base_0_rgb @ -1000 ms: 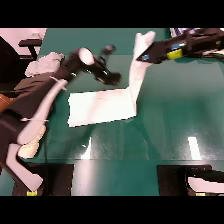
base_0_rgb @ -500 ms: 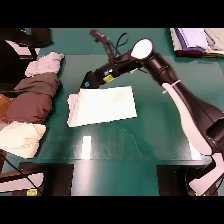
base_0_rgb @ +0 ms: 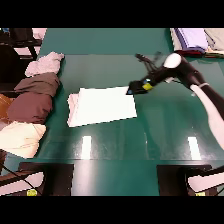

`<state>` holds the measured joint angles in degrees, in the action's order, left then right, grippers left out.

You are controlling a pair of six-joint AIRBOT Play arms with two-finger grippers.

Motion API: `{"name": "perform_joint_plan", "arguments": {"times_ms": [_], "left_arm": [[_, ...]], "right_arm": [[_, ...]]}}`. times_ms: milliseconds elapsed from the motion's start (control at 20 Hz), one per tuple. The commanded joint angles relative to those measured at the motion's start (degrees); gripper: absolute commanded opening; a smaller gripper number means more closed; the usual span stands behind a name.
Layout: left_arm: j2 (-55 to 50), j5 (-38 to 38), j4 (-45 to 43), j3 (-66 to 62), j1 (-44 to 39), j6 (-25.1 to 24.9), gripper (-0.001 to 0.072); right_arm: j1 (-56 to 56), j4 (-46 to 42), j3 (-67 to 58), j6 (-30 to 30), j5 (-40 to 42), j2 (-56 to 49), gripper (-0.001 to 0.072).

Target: Fold the shirts.

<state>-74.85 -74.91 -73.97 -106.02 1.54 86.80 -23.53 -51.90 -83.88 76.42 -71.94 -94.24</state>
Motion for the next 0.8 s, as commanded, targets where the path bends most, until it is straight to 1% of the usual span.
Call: {"name": "perform_joint_plan", "arguments": {"times_ms": [0, 150, 300, 350, 400, 450, 500, 550, 600, 700, 750], "left_arm": [[0.07, 2.34, 3.93, 1.70, 0.09, -0.26, 0.0024], [-0.02, 3.93, 6.38, 4.63, 0.09, -0.26, 0.0024], [-0.02, 3.89, 7.41, 6.58, 0.09, -0.31, 0.0024], [-0.07, 3.76, 7.39, 6.56, 0.09, -0.31, 0.0024], [-0.07, 3.82, 7.67, 6.56, 0.09, -0.31, 0.0024], [-0.09, 3.78, 8.52, 6.56, 0.09, -0.31, 0.0024], [-0.09, 3.80, 9.09, 6.56, 0.04, -0.31, 0.0023], [-0.09, 3.80, 9.03, 6.56, -0.52, -0.31, 0.0024], [-0.09, 3.78, 8.79, 6.56, -1.66, -0.59, 0.0024], [-0.09, 3.96, 8.04, 6.56, -4.66, -1.77, 0.0023], [-0.09, 4.09, 7.48, 6.56, -6.51, -1.77, 0.0024]], "right_arm": [[9.42, 3.32, 13.38, 1.70, 5.29, 3.21, 0.0603], [9.18, 5.92, 13.84, 1.51, 6.14, -0.90, 0.0590], [4.02, 6.27, 7.93, 1.53, 6.62, -6.86, 0.0590], [2.23, 7.89, 5.60, 1.53, 6.91, -8.87, 0.0589], [0.44, 10.58, 3.13, 1.49, 7.13, -11.08, 0.0546], [-1.09, 12.41, 0.87, 1.46, 7.80, -12.94, 0.0440], [-2.54, 13.11, -1.51, 1.46, 8.22, -14.69, 0.0354], [-3.61, 12.85, -3.65, 1.46, 8.13, -16.04, 0.0216], [-4.33, 12.72, -5.57, 1.46, 7.93, -16.98, 0.0062], [-4.04, 12.66, -7.76, 1.09, 8.37, -16.81, 0.0014], [-2.86, 12.44, -8.15, 1.05, 8.83, -15.69, 0.0014]]}}
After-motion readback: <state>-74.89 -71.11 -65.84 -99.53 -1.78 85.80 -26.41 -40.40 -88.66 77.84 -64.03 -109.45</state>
